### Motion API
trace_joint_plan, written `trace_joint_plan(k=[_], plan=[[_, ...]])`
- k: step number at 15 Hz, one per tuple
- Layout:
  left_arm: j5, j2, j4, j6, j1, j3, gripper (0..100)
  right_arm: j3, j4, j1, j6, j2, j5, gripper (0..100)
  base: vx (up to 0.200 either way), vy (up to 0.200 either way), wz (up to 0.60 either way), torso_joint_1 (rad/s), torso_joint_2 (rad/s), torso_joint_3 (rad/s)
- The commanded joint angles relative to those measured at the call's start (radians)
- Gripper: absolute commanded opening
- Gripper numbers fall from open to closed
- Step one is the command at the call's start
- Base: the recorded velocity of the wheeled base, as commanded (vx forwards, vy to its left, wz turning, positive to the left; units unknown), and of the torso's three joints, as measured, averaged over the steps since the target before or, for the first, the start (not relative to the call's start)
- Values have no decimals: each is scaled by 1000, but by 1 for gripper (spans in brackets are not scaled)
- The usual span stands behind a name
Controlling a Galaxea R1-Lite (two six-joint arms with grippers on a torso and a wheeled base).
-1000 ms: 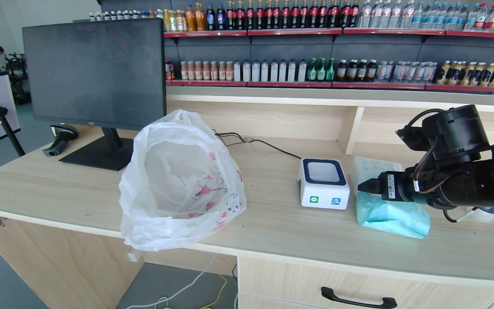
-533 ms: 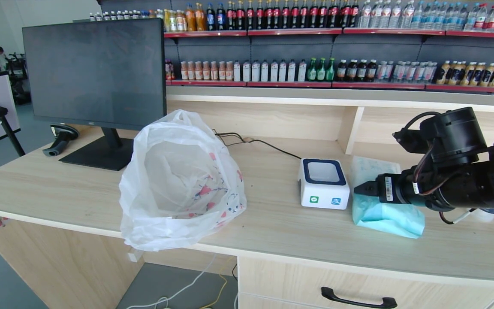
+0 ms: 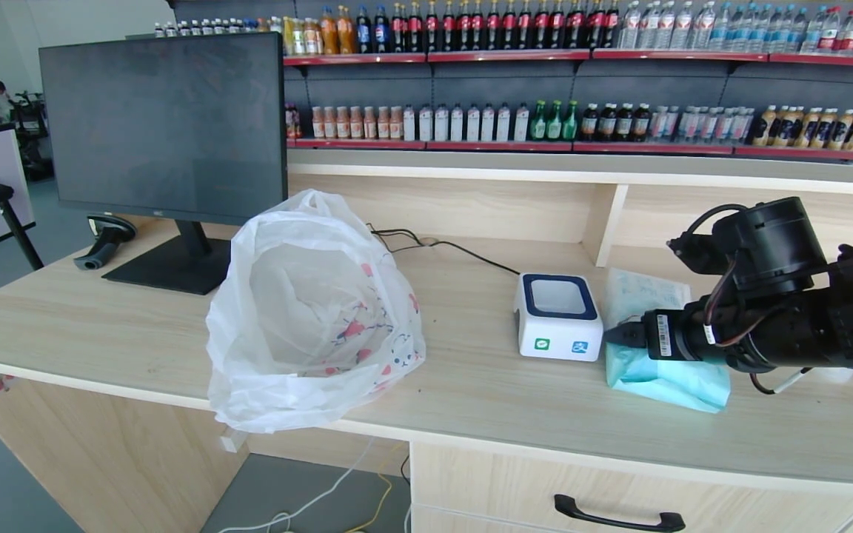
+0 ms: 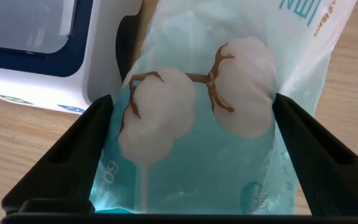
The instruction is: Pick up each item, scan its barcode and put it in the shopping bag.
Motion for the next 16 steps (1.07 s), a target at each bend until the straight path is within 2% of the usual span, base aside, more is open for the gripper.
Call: trace_joint_plan(k=[1, 10, 11, 16], plan=[[0, 1, 1, 0, -1, 0, 100, 6, 4, 2, -1, 27, 2, 100, 0, 0, 0, 0, 0, 0], [0, 1, -1, 0, -1, 0, 100, 72, -30, 15, -76, 30, 0, 100, 0, 0, 0, 0, 0, 0], [0, 1, 1, 0, 1, 0, 100, 78, -30, 15, -78, 20, -1, 0, 0, 0, 0, 0, 0, 0], [0, 1, 1, 0, -1, 0, 100, 64, -30, 15, -73, 17, -5, 0, 0, 0, 0, 0, 0, 0]])
